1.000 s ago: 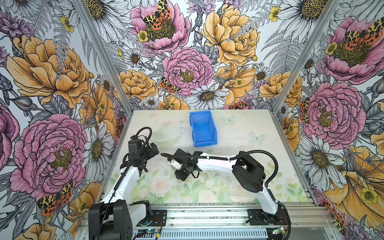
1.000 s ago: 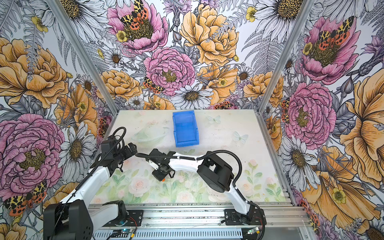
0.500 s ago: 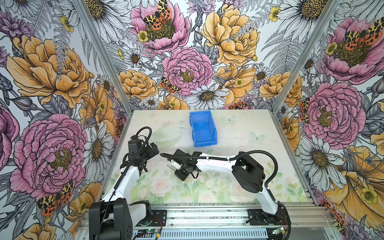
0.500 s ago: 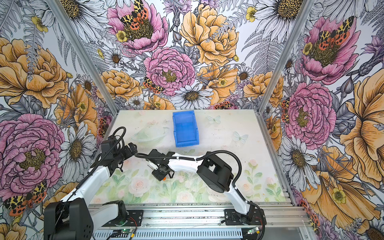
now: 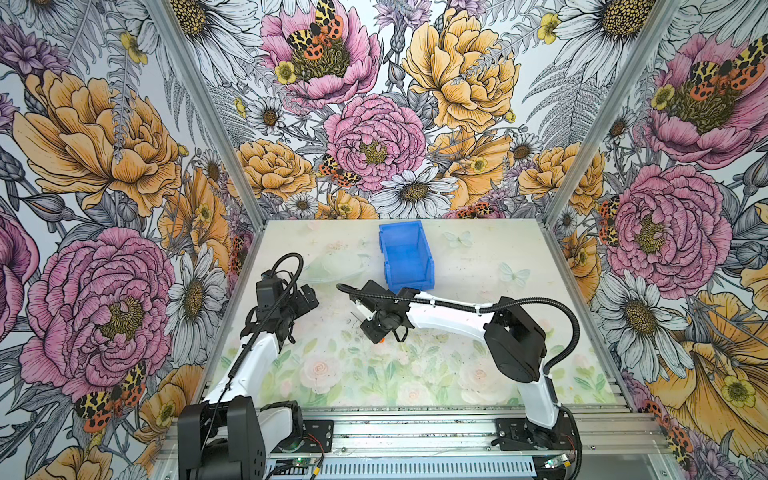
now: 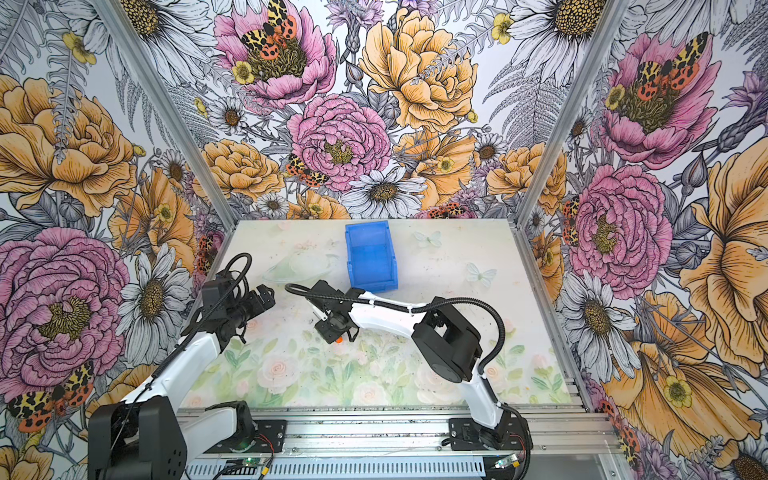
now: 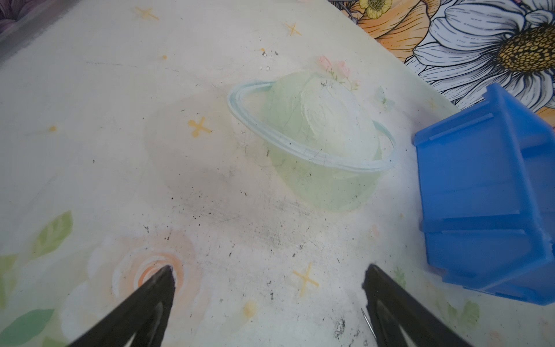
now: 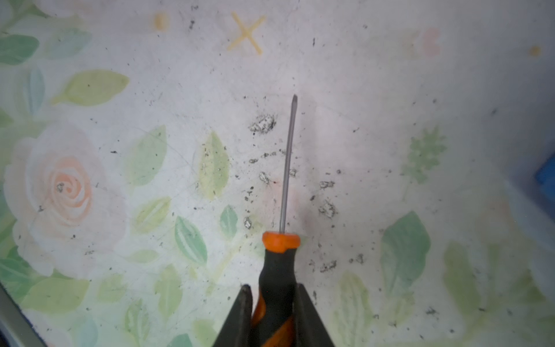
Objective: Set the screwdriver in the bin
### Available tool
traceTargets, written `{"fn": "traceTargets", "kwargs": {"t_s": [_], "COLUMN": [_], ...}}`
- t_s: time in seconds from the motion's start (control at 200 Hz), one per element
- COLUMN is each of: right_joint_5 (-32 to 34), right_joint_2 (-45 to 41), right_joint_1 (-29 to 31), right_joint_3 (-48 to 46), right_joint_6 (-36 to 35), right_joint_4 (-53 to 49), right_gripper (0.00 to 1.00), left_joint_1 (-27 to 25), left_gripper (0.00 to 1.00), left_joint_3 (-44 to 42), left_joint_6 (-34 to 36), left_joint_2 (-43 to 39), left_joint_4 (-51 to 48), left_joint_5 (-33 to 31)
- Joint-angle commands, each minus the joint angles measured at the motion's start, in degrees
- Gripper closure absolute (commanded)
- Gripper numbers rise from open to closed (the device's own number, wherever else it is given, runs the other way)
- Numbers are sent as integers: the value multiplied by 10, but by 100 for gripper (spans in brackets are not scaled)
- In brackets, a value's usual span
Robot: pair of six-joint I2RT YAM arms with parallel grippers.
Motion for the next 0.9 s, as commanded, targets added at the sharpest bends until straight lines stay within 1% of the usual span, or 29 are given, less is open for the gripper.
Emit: {"fn": "traceTargets", "kwargs": {"t_s": [0.0, 0.215, 0.385, 0.475, 0.576, 0.621, 0.631, 0.646, 0.681, 0.731, 0.761, 0.796, 0.811, 0.881, 0.896], "right_joint_5": [-24, -28, -24, -15, -20, -22, -23, -23, -20, -17, -17, -19, -21, -25, -26], "right_joint_2": [-45, -78, -91, -97, -111, -118, -120, -121, -126, -128, -126, -123, -119, -105, -101], "right_joint_1": [-10, -36, -60, -66, -65, -62, -60, -59, -54, -48, -44, -41, -38, -30, -28], "right_joint_3": [-11, -14, -14, -34, -72, -87, -92, -95, -103, -109, -111, -111, -110, -105, -103], "right_joint_6": [26, 50, 54, 68, 89, 93, 94, 95, 96, 99, 104, 107, 109, 116, 117], "right_joint_4": [25, 31, 28, 26, 27, 26, 26, 25, 25, 23, 22, 21, 20, 17, 17], "right_gripper": [100, 100, 100, 100, 89, 81, 78, 76, 66, 59, 52, 48, 45, 38, 35], "left_joint_1": [6, 6, 1, 0, -1, -2, -3, -4, -6, -10, -11, -13, -13, -17, -18], "left_gripper": [1, 1, 1, 1, 1, 1, 1, 1, 1, 1, 1, 1, 1, 1, 1], "left_joint_3": [-7, -9, -13, -12, -14, -15, -15, -16, -17, -18, -18, -18, -18, -17, -17], "left_joint_6": [4, 9, 9, 10, 10, 9, 9, 8, 9, 9, 9, 9, 9, 11, 12], "left_joint_2": [-28, -41, -49, -51, -53, -53, -53, -54, -54, -52, -53, -51, -51, -51, -51], "left_joint_4": [19, 13, 9, 6, 6, 6, 6, 7, 8, 10, 11, 9, 8, 5, 4], "left_joint_5": [2, 0, -6, -8, -10, -11, -11, -11, -12, -14, -15, -16, -16, -17, -17]}}
